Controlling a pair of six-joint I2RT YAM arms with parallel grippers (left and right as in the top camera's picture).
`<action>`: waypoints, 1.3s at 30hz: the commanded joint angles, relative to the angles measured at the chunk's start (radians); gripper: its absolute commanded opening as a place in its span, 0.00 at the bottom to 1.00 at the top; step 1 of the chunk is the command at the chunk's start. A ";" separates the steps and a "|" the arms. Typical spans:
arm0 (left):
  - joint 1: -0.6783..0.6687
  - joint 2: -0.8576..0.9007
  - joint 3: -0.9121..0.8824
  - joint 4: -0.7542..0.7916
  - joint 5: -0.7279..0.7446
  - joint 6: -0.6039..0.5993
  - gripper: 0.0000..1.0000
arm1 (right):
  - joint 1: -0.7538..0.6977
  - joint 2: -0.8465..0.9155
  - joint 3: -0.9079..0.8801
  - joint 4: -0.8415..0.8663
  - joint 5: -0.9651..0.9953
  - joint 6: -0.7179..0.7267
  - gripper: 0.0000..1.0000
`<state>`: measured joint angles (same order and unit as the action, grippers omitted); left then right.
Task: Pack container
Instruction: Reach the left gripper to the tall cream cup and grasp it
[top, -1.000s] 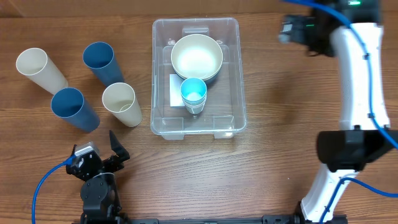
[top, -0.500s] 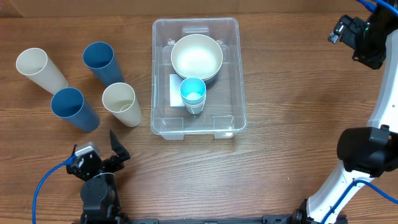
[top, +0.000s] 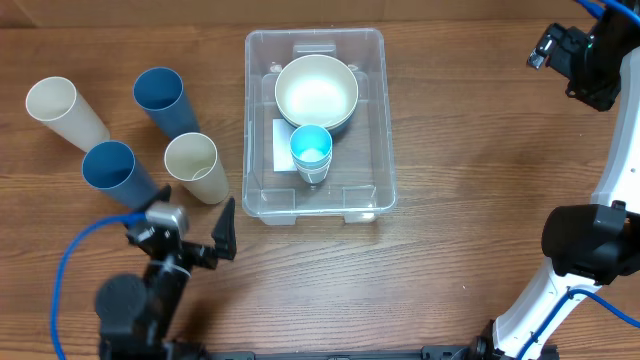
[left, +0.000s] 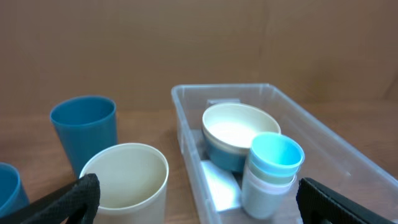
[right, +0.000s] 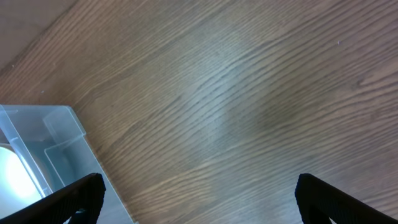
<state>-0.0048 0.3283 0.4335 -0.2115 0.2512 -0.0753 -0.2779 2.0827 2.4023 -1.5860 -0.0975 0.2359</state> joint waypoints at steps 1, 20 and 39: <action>0.005 0.255 0.295 -0.124 0.064 0.032 1.00 | 0.001 -0.027 0.019 0.005 -0.001 0.007 1.00; 0.005 1.010 1.102 -0.703 0.083 0.278 1.00 | 0.001 -0.027 0.019 0.005 -0.002 0.006 1.00; 0.004 1.199 1.102 -1.049 -0.031 0.137 0.86 | 0.001 -0.027 0.019 0.005 -0.002 0.006 1.00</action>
<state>-0.0048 1.5299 1.5204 -1.2350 0.2516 0.0872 -0.2779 2.0827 2.4023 -1.5860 -0.0982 0.2359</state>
